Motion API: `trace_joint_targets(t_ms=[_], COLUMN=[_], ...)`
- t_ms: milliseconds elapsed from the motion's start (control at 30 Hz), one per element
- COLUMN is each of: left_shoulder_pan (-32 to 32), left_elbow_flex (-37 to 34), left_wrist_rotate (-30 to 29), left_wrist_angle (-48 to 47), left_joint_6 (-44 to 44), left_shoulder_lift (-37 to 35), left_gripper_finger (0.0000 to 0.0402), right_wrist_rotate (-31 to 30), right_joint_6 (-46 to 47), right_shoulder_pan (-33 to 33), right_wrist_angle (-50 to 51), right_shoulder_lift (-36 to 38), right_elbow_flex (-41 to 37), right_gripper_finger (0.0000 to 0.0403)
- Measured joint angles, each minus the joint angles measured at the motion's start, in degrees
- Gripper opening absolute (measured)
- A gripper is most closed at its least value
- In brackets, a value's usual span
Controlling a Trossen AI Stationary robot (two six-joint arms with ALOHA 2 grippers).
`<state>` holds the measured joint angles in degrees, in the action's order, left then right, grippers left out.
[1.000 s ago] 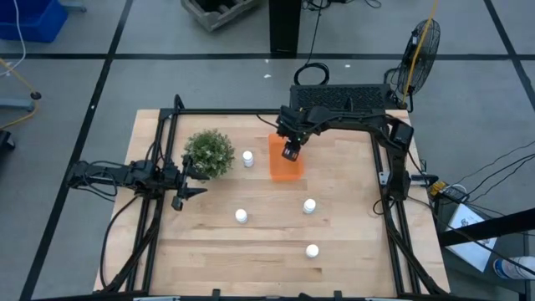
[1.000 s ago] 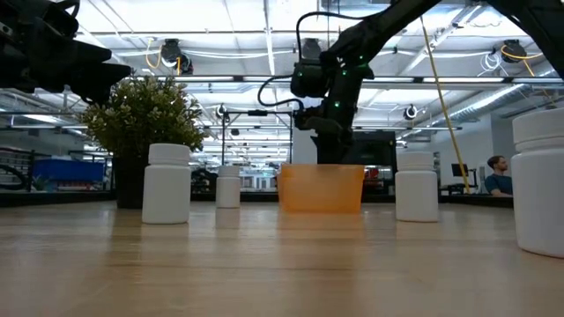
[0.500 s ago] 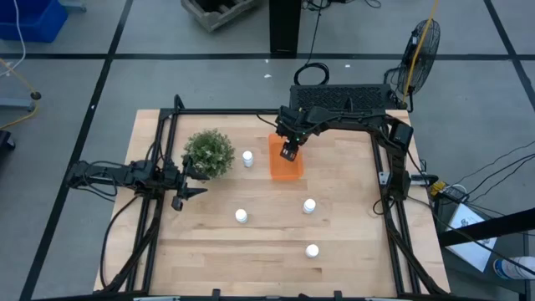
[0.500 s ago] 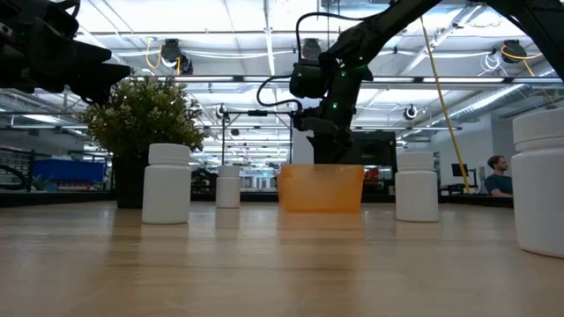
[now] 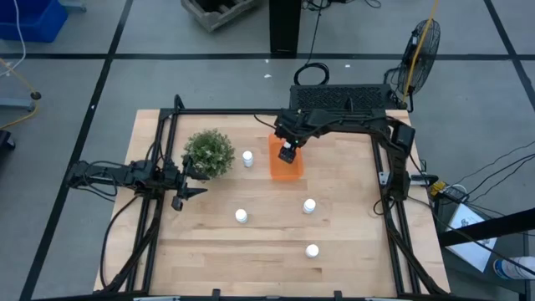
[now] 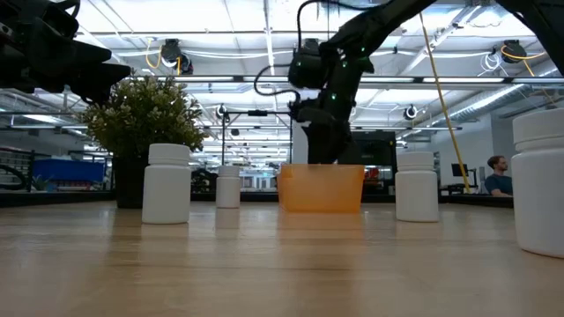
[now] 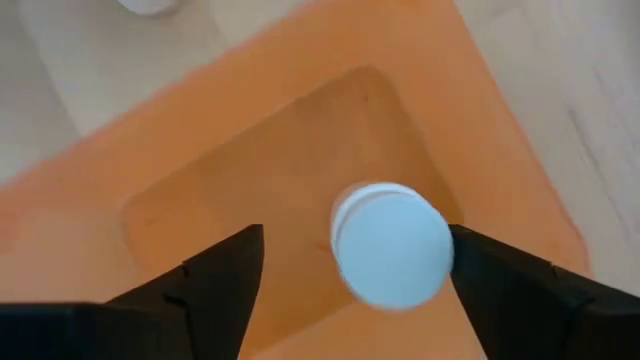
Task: Pick and place pill bottles into a basket
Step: Put the white pill bottle into the orange bin
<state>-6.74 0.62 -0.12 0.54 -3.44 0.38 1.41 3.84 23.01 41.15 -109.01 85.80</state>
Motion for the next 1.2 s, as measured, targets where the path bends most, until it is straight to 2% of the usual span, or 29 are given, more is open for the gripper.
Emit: trace_joint_targets(t_ms=[233,367,467,633,833,1000,1200], left_shoulder_pan=[0.01,0.02,0.00,0.00,0.02,0.00,0.02], left_elbow_flex=[0.00,0.00,0.00,0.00,-0.02,-0.02,-0.02], left_wrist_rotate=[0.00,0.00,0.00,0.00,-1.85,-4.10,-9.11], left_wrist_angle=[0.02,0.02,0.01,0.02,0.07,0.41,1.28], left_joint_6=[0.00,0.00,0.00,0.00,0.35,0.30,-3.09], left_shoulder_lift=[-0.02,-0.02,0.00,-0.02,-0.01,-0.01,0.00], left_gripper_finger=[0.0186,0.0186,0.0186,0.0186,0.0186,0.0186,0.0186], right_wrist_rotate=[0.16,0.18,0.18,0.18,0.75,1.81,0.25], right_joint_6=[1.05,1.52,2.53,4.73,3.71,4.73,7.79], right_shoulder_pan=[-0.07,-1.13,-2.58,-4.18,-4.13,-4.12,-3.85], right_wrist_angle=[0.05,-7.49,-19.28,-40.97,-58.40,-73.27,-81.21], right_shoulder_lift=[10.98,22.31,32.77,51.14,68.58,78.15,83.68], right_elbow_flex=[-0.07,-5.60,-15.51,-37.88,-60.29,-74.83,-84.24], right_gripper_finger=[0.0286,0.0285,0.0285,0.0285,0.0285,0.0285,0.0286])
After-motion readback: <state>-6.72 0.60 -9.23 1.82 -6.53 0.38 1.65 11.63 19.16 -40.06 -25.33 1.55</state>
